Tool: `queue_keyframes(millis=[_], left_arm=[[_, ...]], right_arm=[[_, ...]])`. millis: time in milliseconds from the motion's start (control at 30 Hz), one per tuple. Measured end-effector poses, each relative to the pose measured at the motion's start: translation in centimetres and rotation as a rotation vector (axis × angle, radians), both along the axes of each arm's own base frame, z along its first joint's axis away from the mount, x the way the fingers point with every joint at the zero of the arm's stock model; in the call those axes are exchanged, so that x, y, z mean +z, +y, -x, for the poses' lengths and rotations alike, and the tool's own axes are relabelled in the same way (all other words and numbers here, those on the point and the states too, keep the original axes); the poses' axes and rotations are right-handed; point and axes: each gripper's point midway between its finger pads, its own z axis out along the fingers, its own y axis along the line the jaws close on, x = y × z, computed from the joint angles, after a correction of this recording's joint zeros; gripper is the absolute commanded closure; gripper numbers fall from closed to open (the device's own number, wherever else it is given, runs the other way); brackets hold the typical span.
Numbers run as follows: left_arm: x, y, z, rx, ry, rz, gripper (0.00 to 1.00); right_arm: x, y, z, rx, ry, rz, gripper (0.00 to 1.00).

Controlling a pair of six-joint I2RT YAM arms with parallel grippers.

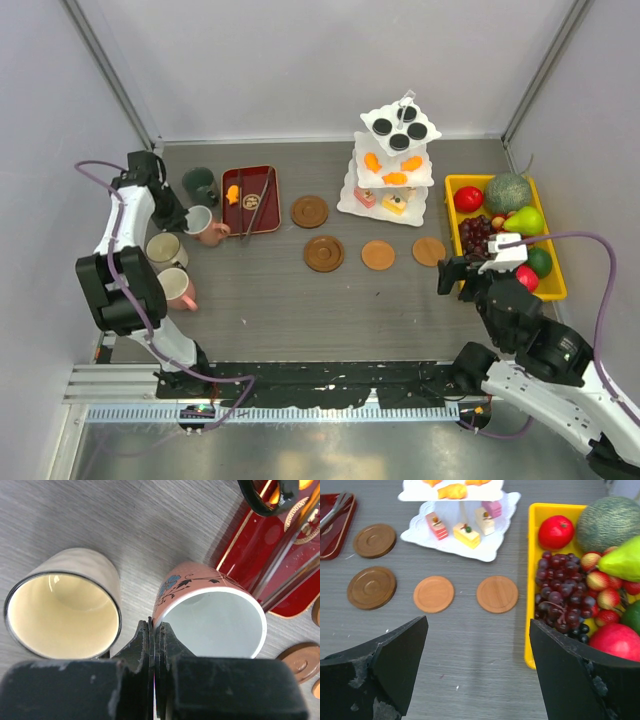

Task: Serve the afternoon tea
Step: Pick up the cup at the center of the board, then place the cup on the coaster.

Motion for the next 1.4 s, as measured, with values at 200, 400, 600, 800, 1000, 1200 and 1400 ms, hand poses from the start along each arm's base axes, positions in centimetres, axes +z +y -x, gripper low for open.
queue_keyframes(millis=[200,400,600,800,1000,1200,1400], left_arm=[[4.2,-0.6,1.7,-0.011,-0.090,-0.026,1.00],[7.8,-3.9,4.1,-0.098,-0.198,-0.050,1.00],[6.8,-10.0,6.4,-0.278,-0.190,-0.024,1.00],[4.5,-15.2,8.8,-0.407,-0.130,0.012,1.00],[4.8,-19.2,9.3,-0.484,-0.162,0.046,1.00],[5.1,-21.1,9.5,-0.508,-0.188,0.050,1.00],[5.0,-22.1,9.9,-0.534,-0.192,0.044,1.00]], right_arm=[[-0.5,5.0,-0.9,0.185,0.055,-0.006,0.11],[-0.9,12.1,-2.0,0.407,0.086,-0.026,0.11],[-2.3,19.8,-1.3,0.614,0.086,0.045,0.11],[-4.7,26.2,-0.7,0.689,0.085,0.177,0.11],[-5.9,29.9,-1.7,0.665,0.074,0.234,0.11],[-7.1,32.5,-2.6,0.646,0.090,0.260,0.14],[-9.4,33.0,-3.4,0.606,0.116,0.303,0.29]])
